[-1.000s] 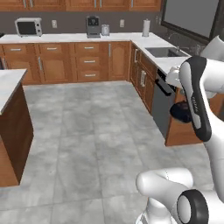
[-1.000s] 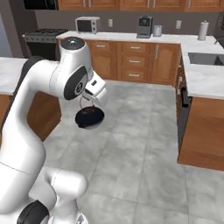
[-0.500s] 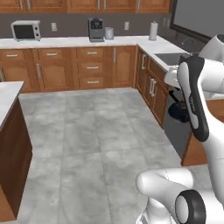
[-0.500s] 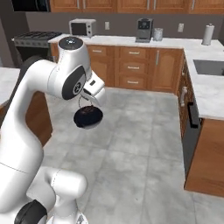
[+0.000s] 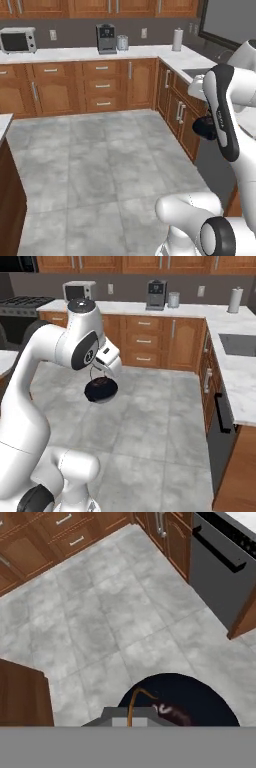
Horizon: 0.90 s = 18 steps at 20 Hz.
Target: Pick the teapot and mug and place them in the sink. Then turn on the water.
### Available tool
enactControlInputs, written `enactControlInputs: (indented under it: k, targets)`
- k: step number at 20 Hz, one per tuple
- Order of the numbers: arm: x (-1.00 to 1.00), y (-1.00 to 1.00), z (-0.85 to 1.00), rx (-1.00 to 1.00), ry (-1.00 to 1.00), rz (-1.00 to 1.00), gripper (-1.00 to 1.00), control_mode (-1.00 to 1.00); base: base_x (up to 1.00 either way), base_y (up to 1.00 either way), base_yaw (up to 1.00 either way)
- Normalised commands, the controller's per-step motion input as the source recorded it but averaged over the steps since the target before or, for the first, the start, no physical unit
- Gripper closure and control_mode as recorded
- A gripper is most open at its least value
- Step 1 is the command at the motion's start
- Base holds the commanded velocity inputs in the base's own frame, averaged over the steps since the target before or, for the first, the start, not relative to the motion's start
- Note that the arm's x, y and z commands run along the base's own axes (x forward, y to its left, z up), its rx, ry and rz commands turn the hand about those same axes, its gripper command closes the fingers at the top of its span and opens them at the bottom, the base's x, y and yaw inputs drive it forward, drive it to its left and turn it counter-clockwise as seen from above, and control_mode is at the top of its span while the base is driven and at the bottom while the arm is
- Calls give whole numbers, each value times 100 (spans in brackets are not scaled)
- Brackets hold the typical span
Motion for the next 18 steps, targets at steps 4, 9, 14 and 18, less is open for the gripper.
enactControlInputs:
  k: [4, 9, 14, 18]
  targets:
    - [0, 0, 0, 0, 0, 0, 100, 100, 100, 29, -9]
    - [0, 0, 0, 0, 0, 0, 100, 100, 100, 32, -10]
    - [0, 0, 0, 0, 0, 0, 100, 100, 100, 35, -11]
    - [0, 0, 0, 0, 0, 0, 100, 100, 100, 31, -12]
